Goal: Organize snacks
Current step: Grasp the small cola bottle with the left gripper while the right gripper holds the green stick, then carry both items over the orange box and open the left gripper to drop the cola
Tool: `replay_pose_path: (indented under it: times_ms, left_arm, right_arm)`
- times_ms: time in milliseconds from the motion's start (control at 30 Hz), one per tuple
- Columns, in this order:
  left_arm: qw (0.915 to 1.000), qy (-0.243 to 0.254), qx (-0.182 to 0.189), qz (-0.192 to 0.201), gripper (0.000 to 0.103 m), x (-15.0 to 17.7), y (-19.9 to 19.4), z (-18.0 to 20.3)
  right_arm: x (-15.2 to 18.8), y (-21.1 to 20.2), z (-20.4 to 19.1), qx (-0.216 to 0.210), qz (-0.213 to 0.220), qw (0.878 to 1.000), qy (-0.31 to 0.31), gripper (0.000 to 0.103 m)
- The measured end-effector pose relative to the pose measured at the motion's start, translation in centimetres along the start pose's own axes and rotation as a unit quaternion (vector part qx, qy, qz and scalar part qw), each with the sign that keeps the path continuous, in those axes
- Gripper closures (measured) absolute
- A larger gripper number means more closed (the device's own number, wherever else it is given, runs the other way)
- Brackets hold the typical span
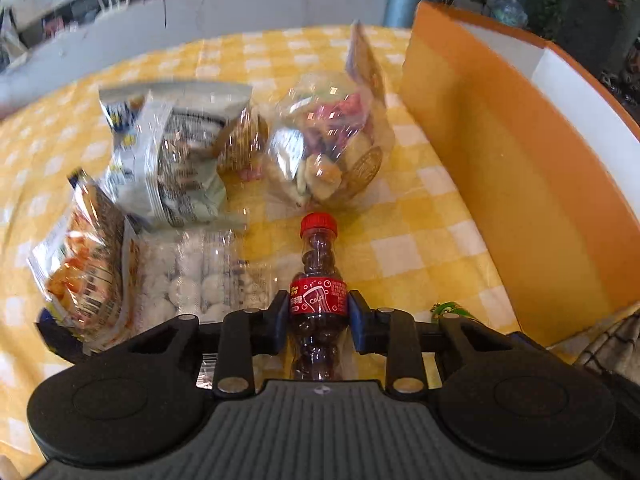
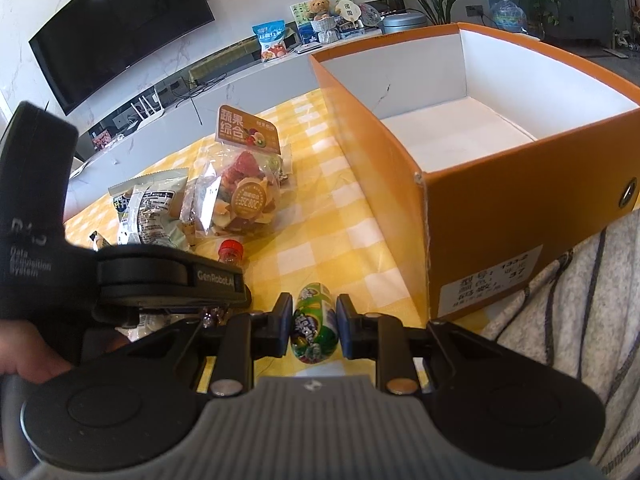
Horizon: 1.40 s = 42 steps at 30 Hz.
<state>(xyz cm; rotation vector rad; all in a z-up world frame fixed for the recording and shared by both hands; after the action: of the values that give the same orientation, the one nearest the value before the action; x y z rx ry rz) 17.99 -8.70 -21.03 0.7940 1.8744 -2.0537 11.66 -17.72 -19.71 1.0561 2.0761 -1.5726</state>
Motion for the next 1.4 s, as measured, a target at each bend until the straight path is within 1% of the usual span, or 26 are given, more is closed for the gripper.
replay_pose_path:
  times_ms: [100, 300, 333, 433, 500, 633, 733, 833, 900, 1000, 1067, 1133, 1167, 1233, 1300, 1400]
  left_arm:
    - [0.9994, 0.003, 0.006, 0.034, 0.069, 0.0, -1.7, 0.1]
    - [0.9952, -0.017, 0.007, 0.096, 0.069, -0.1, -6.8, -1.2]
    - [0.9943, -0.023, 0.01, 0.104, 0.069, -0.1, -7.0, -1.5]
    - [0.9909, -0.037, 0.024, 0.127, 0.069, -0.7, -9.3, -2.3]
    - [0.9879, -0.047, 0.035, 0.144, 0.069, -2.2, -9.9, -2.2]
    - [0.9823, -0.062, 0.063, 0.165, 0.069, -4.9, -11.8, -2.1]
    - [0.9762, -0.065, 0.082, 0.19, 0.069, -6.3, -13.3, -1.5]
    - [0.9713, -0.069, 0.097, 0.206, 0.069, -7.5, -14.3, -0.5]
    - [0.9682, -0.064, 0.112, 0.215, 0.069, -8.3, -14.5, 0.6]
    - [0.9646, -0.056, 0.139, 0.216, 0.069, -9.2, -14.0, 2.8]
    - [0.9632, -0.058, 0.163, 0.206, 0.069, -9.6, -13.0, 4.4]
    - [0.9621, -0.071, 0.183, 0.189, 0.069, -9.9, -11.8, 5.8]
    - [0.9605, -0.079, 0.195, 0.183, 0.069, -10.0, -11.4, 6.7]
    - [0.9569, -0.073, 0.217, 0.179, 0.069, -10.0, -10.4, 8.7]
    - [0.9583, -0.066, 0.225, 0.164, 0.069, -10.1, -9.0, 10.2]
    - [0.9635, -0.056, 0.221, 0.141, 0.069, -9.7, -6.9, 12.0]
  right_arm:
    - [-0.1, -0.1, 0.0, -0.004, 0.002, 1.0, 0.001, 0.082]
    - [-0.4, -0.7, -0.1, -0.015, 0.013, 1.0, 0.007, 0.082]
    - [-0.5, -0.8, -0.2, -0.018, 0.015, 1.0, 0.006, 0.082]
    - [-0.6, -1.0, -1.1, -0.046, 0.014, 0.999, -0.001, 0.082]
    - [-0.8, -1.3, -1.9, -0.066, 0.018, 0.998, -0.006, 0.082]
    - [-1.8, -3.0, -2.8, -0.106, 0.046, 0.993, -0.003, 0.082]
    - [-3.5, -5.2, -2.3, -0.135, 0.07, 0.988, 0.024, 0.082]
    - [-6.2, -8.5, -1.1, -0.146, 0.122, 0.981, 0.038, 0.082]
    - [-8.0, -10.5, 0.4, -0.144, 0.158, 0.976, 0.044, 0.082]
    - [-10.3, -12.6, 3.3, -0.118, 0.196, 0.972, 0.044, 0.082]
    - [-11.5, -13.2, 5.6, -0.095, 0.221, 0.969, 0.056, 0.082]
    - [-12.1, -13.3, 8.2, -0.074, 0.237, 0.965, 0.082, 0.082]
    - [-12.1, -13.2, 9.4, -0.064, 0.238, 0.964, 0.098, 0.082]
    - [-11.8, -12.7, 11.5, -0.049, 0.239, 0.962, 0.122, 0.082]
    - [-11.6, -12.2, 12.9, -0.04, 0.237, 0.961, 0.137, 0.082]
    - [-11.3, -11.6, 14.2, -0.048, 0.232, 0.957, 0.164, 0.082]
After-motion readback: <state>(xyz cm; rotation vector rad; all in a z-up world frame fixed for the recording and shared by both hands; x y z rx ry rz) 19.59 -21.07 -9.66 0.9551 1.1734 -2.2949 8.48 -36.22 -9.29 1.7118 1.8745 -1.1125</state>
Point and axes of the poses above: each gripper's, at about its wrist camera, not at the fingertips, and y roughly the way its jaws point, z to its right, x to its underside, the point moved 10 cm from there along y, roughly the way its jaws point, and after that the axes turned 2 degrees about y, right-handed, at the moved point
